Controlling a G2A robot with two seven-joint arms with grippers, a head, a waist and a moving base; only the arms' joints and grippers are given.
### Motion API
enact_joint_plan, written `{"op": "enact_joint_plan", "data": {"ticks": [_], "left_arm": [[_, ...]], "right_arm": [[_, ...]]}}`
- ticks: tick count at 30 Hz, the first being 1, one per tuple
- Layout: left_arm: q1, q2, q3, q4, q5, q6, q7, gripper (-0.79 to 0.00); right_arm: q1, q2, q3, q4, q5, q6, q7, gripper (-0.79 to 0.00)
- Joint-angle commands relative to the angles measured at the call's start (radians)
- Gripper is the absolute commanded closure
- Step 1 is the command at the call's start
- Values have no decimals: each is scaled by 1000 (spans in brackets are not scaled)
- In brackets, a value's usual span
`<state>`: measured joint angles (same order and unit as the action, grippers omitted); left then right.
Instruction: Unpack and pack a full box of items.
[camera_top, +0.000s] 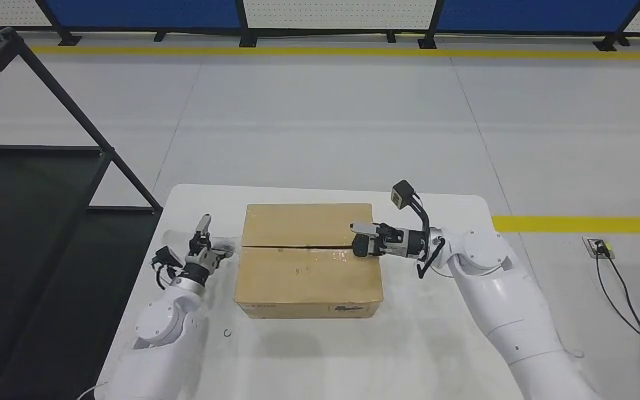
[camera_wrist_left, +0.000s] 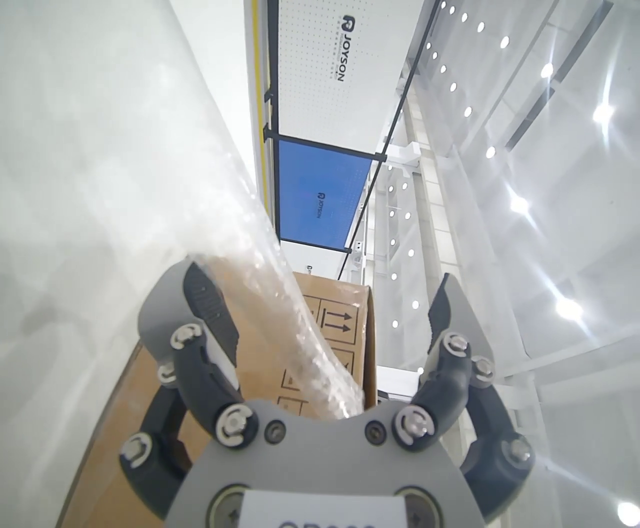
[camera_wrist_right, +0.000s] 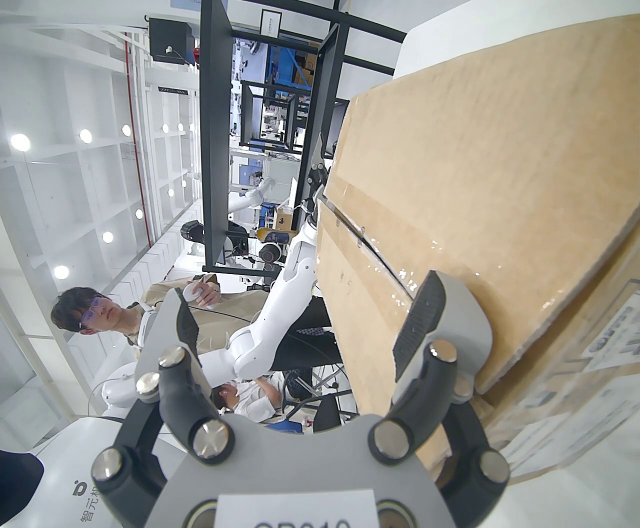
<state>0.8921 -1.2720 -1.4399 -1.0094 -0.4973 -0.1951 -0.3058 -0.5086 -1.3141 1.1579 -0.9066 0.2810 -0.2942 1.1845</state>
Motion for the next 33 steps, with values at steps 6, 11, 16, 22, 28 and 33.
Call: {"op": "enact_joint_plan", "data": {"ticks": [6,11,16,22,28,33], "left_arm": [[-76,-7,-8,107,-61,-54,-49,-785],[-61,-2,-53,79,-124,-120,-93,-785],[-23,6,-101,3,-164,-144,-115,-785],[48,11,-138,-125,-179,-161,-108,-785],[92,16,-162,-223,-177,-135,-90,-785],[84,18,-164,-236,-140,-93,-58,-785]], "right_arm": [[0,0,0,0,0,0,0,-785],[0,0,0,0,0,0,0,-785],[0,0,0,0,0,0,0,-785],[0,0,0,0,0,0,0,-785],[0,0,0,0,0,0,0,-785],[0,0,0,0,0,0,0,-785]]}}
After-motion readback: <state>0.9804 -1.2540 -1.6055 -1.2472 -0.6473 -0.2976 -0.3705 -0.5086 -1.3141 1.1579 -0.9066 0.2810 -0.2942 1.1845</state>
